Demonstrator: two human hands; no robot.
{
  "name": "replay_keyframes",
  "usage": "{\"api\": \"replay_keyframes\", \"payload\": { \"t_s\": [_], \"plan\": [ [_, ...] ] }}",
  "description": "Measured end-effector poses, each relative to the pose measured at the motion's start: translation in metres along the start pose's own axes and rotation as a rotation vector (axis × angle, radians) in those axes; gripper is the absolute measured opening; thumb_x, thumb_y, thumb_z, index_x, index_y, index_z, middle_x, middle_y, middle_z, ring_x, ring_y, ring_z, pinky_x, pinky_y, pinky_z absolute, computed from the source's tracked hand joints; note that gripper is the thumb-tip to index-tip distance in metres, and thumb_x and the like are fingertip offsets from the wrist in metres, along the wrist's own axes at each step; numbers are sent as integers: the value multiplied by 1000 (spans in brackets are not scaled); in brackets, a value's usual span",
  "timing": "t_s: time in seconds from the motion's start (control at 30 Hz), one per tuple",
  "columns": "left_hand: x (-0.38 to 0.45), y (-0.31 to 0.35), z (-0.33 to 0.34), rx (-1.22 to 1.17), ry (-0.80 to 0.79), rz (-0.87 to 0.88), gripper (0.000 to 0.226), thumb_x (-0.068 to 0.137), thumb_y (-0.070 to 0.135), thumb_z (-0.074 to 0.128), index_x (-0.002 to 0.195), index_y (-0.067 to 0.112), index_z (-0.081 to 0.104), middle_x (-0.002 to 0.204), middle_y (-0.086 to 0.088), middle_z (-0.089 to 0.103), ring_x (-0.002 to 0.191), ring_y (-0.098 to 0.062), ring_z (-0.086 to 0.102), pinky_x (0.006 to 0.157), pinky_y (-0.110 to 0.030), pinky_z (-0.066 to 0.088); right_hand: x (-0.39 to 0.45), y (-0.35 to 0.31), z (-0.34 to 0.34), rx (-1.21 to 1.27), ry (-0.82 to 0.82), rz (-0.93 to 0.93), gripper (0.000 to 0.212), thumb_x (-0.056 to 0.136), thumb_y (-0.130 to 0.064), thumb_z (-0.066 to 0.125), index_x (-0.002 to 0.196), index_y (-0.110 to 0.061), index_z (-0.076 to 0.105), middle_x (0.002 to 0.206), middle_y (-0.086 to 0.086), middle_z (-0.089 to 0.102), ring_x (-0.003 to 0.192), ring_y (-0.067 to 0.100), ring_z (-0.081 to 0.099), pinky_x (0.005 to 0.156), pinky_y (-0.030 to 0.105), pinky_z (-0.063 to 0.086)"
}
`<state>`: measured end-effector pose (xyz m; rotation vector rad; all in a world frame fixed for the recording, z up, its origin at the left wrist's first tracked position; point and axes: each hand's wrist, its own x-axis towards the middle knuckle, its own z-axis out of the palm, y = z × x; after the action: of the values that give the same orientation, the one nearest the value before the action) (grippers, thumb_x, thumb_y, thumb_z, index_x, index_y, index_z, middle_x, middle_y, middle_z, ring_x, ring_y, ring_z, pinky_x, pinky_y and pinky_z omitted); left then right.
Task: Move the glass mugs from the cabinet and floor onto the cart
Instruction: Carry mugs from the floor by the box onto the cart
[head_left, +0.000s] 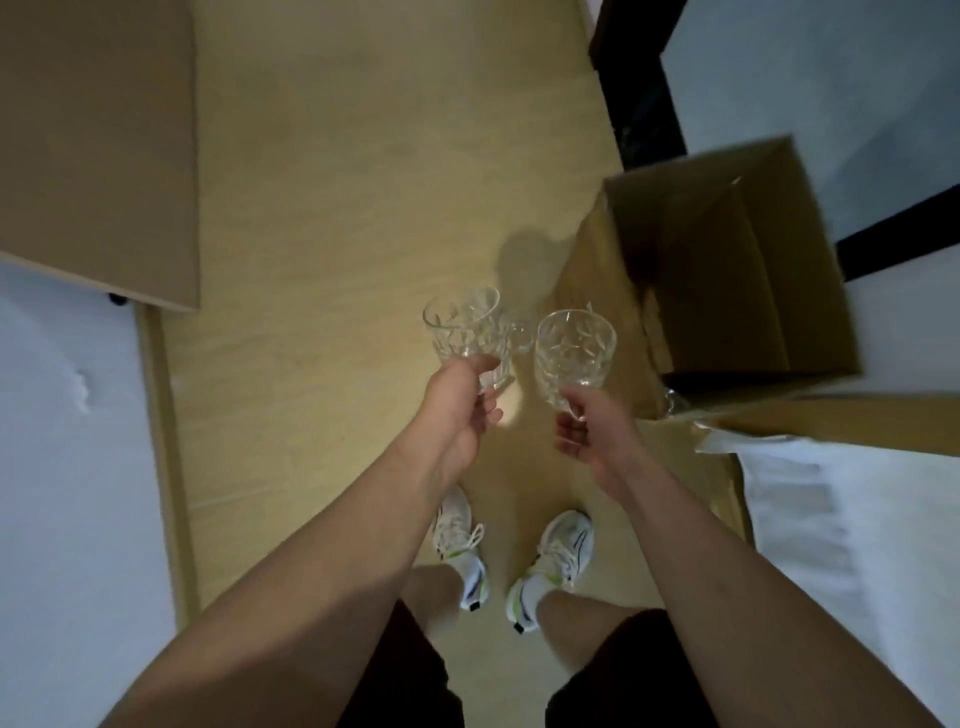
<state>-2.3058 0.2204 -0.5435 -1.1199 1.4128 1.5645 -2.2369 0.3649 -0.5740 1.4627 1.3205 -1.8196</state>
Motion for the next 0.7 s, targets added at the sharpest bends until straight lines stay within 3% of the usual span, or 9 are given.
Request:
{"api": "replay_keyframes", "payload": {
  "t_s": [0.1,0.17,0.23,0.3,0.33,0.4,0.5,0.6,0.7],
  "plan": [
    [-82,68,-10,-65,-46,43,10,90,21,63,88,14,56,86,-11,47,67,-21,47,64,-33,47,-89,-65,22,-71,-77,-121,24,94,-38,62,90,-15,56,85,6,59,82,22,57,81,40,51],
    [-136,116,-19,-95,-106,101,19,90,30,63,83,16,53,93,-15,49,83,-27,50,77,-37,50,-145,-109,40,-111,-112,-214,36,93,-47,62,101,-12,61,92,7,60,88,24,58,88,42,52],
    [-179,161,-26,-114,-150,186,24,91,36,60,79,17,50,92,-15,50,85,-28,50,78,-37,49,-188,-150,58,-129,-107,-302,47,90,-53,62,111,-11,63,96,9,61,90,25,59,87,43,54],
    [-223,203,-36,-121,-151,278,29,92,39,56,74,18,49,85,-13,51,78,-26,50,77,-36,49,-228,-187,76,-140,-173,-380,42,92,-50,58,100,-9,65,84,9,58,80,26,56,73,38,54],
    [-245,221,-41,-123,-139,330,31,93,40,54,72,18,48,84,-12,51,77,-26,50,81,-37,50,-248,-204,85,-119,-224,-404,35,94,-46,55,84,-13,60,74,8,53,72,25,51,64,33,49],
    [-280,248,-51,-122,-116,418,33,94,42,50,70,19,48,84,-12,53,81,-27,51,89,-40,51,-281,-230,101,-99,-251,-435,40,98,-42,48,66,-19,47,66,6,50,66,23,51,66,34,51],
    [-328,275,-72,-170,-94,539,33,96,41,48,69,21,48,84,-9,54,82,-27,53,78,-37,52,-328,-261,122,-165,-264,-543,41,98,-45,44,67,-18,46,83,12,60,78,28,61,88,47,55],
    [-369,284,-98,-266,-56,636,29,95,39,47,71,23,47,92,-7,55,84,-27,53,66,-32,53,-364,-283,140,-239,-330,-622,41,95,-46,45,65,-19,46,87,17,62,74,30,63,79,42,56],
    [-409,277,-122,-356,-1,704,26,95,36,44,72,24,47,98,-6,51,85,-26,51,66,-30,53,-394,-294,155,-332,-437,-665,41,93,-47,47,62,-21,46,87,19,66,73,30,66,71,38,58]
  ]
}}
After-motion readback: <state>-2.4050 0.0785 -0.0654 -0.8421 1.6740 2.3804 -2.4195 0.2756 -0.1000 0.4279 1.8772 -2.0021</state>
